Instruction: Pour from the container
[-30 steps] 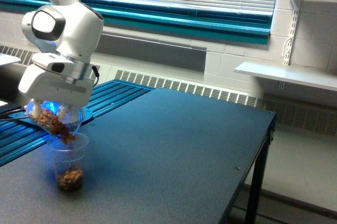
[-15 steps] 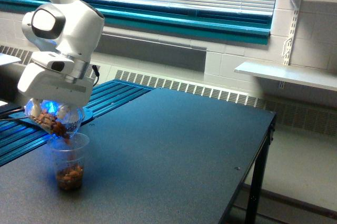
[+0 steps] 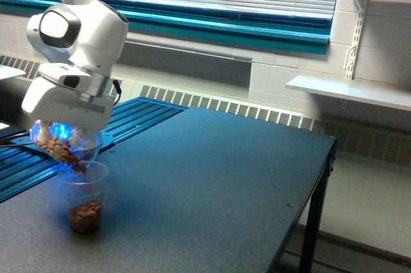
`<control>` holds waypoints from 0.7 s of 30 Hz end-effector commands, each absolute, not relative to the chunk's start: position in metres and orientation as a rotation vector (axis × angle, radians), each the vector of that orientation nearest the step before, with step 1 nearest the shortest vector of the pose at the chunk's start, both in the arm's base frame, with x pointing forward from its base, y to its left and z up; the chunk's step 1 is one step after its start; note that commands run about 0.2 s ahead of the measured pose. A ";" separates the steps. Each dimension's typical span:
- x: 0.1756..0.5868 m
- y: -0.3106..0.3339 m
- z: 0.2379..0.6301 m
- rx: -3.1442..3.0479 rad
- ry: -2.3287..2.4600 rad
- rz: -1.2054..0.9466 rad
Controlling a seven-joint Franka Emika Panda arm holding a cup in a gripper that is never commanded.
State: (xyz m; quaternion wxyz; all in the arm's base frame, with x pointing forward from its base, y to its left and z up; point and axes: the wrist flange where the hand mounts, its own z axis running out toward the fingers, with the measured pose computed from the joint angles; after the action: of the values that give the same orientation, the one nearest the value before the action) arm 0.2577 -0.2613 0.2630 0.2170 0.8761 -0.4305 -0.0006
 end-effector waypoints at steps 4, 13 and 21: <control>0.261 -0.267 0.266 2.426 -1.172 -0.016; 0.264 -0.272 0.267 2.421 -1.173 -0.025; 0.266 -0.273 0.266 2.423 -1.164 -0.041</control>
State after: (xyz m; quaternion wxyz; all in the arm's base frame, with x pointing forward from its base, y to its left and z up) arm 0.2638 -0.2730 0.2668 0.2226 0.8746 -0.4307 -0.0070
